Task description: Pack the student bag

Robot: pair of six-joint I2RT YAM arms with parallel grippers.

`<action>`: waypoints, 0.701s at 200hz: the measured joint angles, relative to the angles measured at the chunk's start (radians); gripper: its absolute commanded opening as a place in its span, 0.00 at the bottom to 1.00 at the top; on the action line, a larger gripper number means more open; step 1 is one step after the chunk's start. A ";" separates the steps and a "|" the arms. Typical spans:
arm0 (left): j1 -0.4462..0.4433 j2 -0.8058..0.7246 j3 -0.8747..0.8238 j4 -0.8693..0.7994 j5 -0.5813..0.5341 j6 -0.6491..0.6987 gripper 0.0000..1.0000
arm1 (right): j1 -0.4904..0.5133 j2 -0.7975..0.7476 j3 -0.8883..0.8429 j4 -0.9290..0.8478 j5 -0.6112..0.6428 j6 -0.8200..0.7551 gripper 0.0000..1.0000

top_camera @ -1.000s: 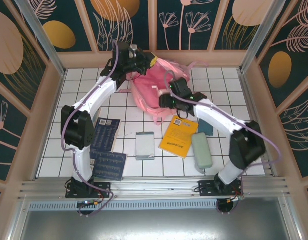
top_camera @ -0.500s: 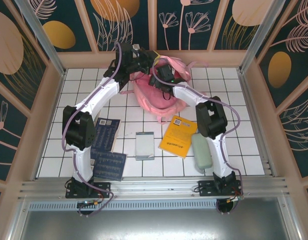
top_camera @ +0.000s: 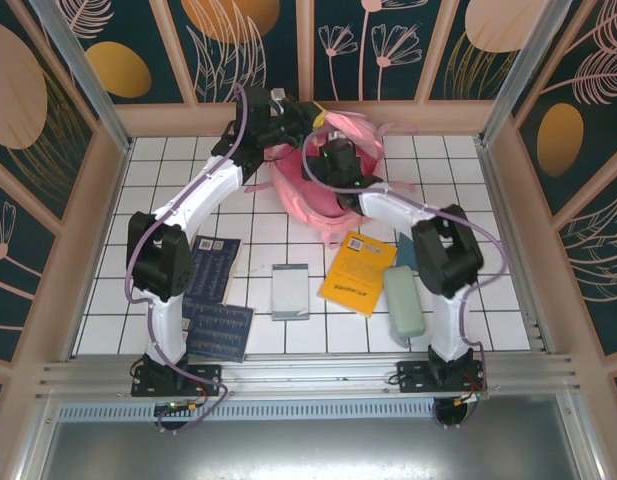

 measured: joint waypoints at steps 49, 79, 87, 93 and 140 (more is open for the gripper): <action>0.000 0.016 0.000 0.002 0.016 0.000 0.00 | 0.120 -0.482 -0.355 0.094 -0.084 -0.092 0.98; 0.000 0.033 0.019 0.002 0.023 0.000 0.00 | 0.131 -0.699 -0.438 -0.085 0.015 0.015 0.99; 0.000 0.038 0.027 0.002 0.024 0.000 0.00 | 0.132 -0.731 -0.439 -0.157 0.048 0.052 0.99; 0.000 0.040 0.031 0.002 0.026 0.000 0.00 | 0.135 -0.764 -0.443 -0.237 0.089 0.098 0.99; 0.000 0.042 0.033 -0.005 0.027 0.004 0.00 | 0.140 -0.943 -0.497 -0.703 0.211 0.352 0.98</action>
